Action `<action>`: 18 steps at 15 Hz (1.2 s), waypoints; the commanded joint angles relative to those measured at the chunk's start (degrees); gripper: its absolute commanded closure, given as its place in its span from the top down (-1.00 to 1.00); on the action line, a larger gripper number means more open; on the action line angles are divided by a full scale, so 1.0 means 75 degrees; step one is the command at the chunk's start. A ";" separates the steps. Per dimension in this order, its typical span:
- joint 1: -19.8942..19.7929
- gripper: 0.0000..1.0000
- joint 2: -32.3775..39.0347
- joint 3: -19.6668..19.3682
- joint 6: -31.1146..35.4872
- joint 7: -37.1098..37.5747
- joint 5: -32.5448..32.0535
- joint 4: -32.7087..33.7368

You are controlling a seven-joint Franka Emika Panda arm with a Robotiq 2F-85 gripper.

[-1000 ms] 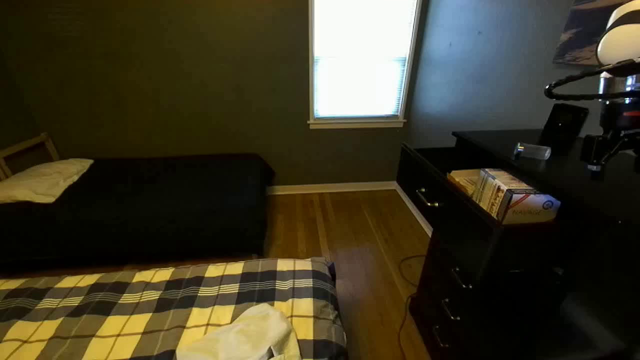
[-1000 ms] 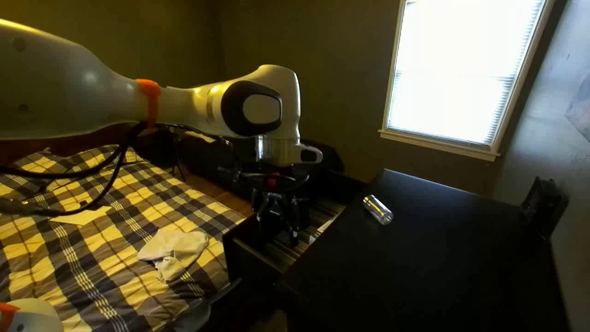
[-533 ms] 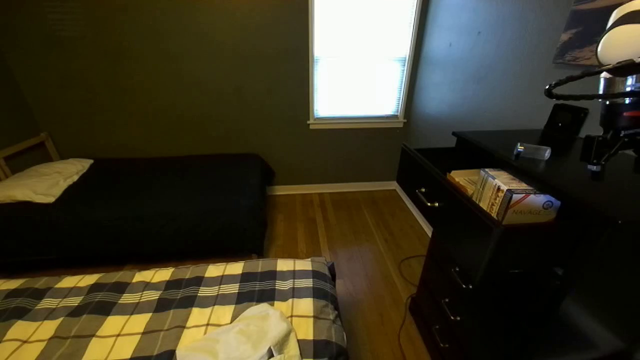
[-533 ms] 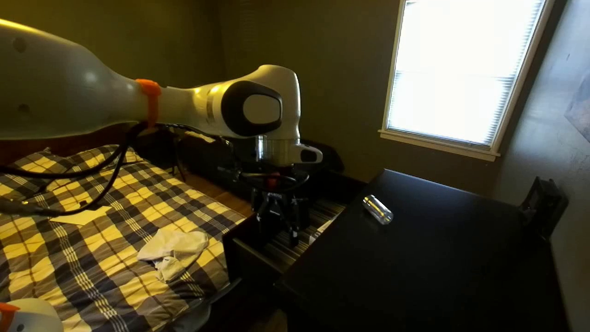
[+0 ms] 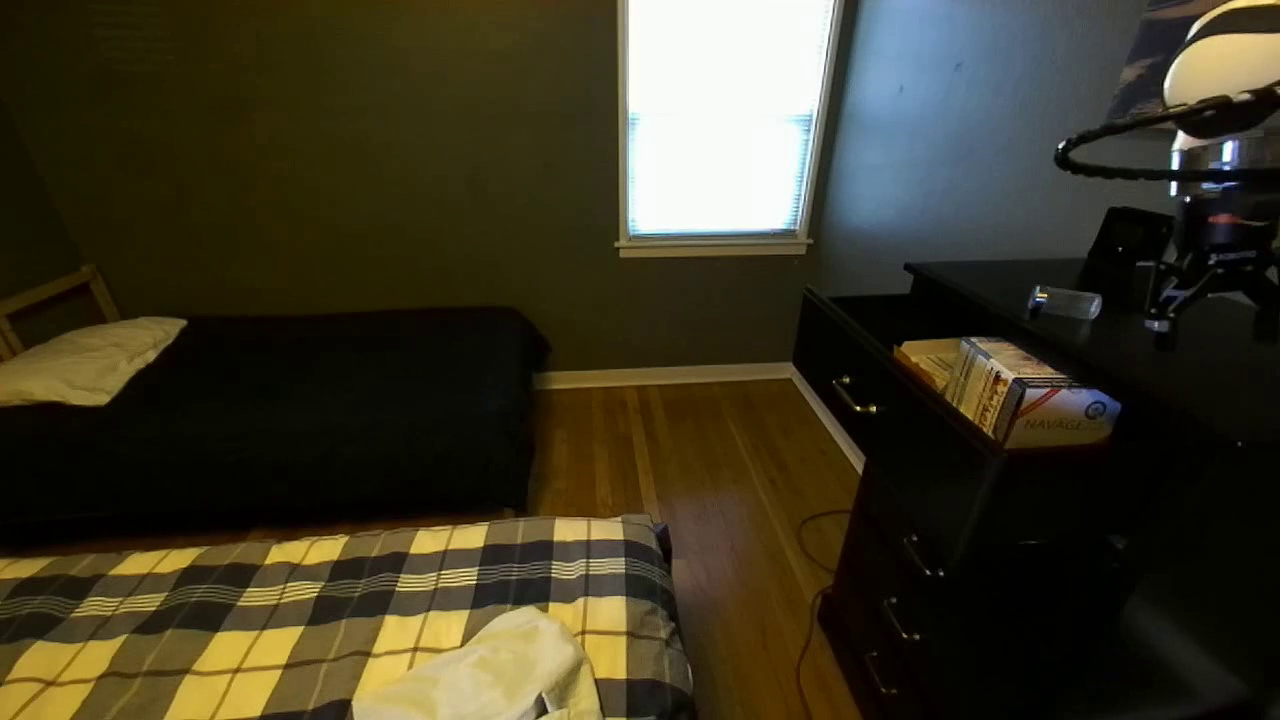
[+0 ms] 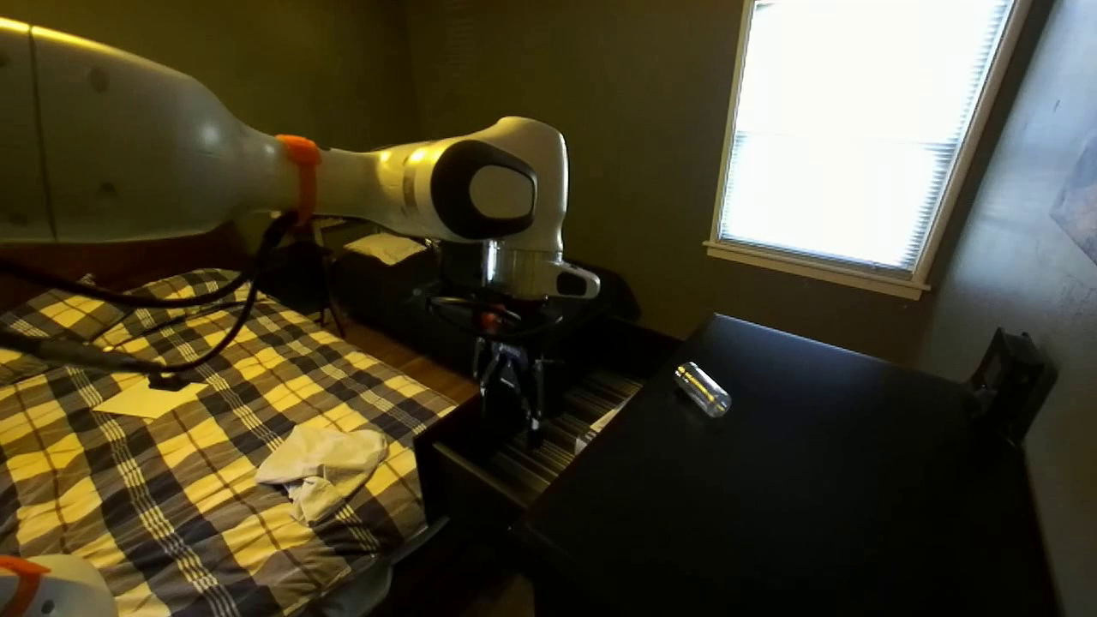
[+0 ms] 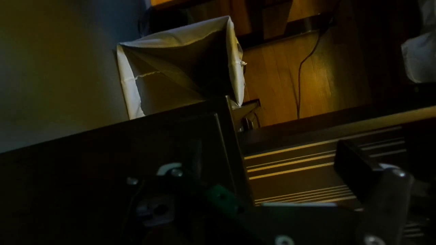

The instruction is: Place the container on the desk vertically upright

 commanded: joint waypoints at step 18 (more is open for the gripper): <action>-0.0594 1.00 0.4711 -0.1307 -0.1504 0.5596 0.3672 0.6050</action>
